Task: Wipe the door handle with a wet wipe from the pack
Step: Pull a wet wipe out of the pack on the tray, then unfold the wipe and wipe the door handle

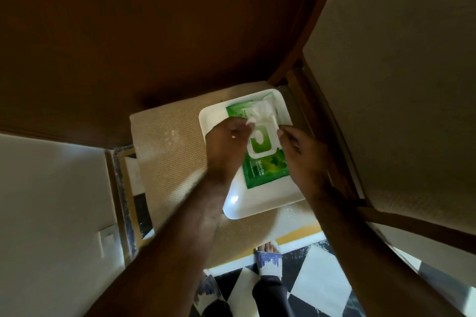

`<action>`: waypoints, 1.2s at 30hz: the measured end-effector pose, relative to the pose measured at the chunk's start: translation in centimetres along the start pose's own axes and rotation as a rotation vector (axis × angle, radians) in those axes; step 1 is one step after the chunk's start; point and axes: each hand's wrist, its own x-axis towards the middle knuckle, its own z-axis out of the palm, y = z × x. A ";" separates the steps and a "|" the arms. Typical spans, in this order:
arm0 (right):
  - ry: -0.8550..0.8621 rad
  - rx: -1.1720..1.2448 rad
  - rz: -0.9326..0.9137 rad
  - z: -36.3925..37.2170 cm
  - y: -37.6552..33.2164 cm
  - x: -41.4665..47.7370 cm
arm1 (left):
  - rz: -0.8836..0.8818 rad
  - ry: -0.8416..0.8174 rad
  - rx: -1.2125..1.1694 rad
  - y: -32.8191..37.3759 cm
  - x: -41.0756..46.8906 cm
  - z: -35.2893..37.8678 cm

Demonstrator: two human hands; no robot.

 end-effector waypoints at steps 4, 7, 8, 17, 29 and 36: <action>-0.107 -0.378 -0.307 2.4 -0.1 -1.0 | -0.292 0.002 -0.586 -0.7 -1.0 -3.8; -0.210 -0.714 -0.368 3.5 0.4 -1.5 | -0.316 0.001 -0.652 -1.8 -1.4 -6.1; -0.229 -0.787 -0.360 3.6 0.4 -1.6 | -0.313 0.002 -0.652 -2.1 -1.5 -6.6; -0.223 -0.008 -0.183 5.8 -7.4 -3.6 | -0.176 0.009 -0.572 -2.2 -4.1 -11.2; -0.466 0.358 -0.170 5.3 -23.8 -13.2 | 0.005 -0.073 -0.523 6.9 -12.2 -26.8; -0.649 0.364 -0.226 3.8 -35.6 -18.9 | 0.002 0.019 -0.511 14.2 -16.6 -37.3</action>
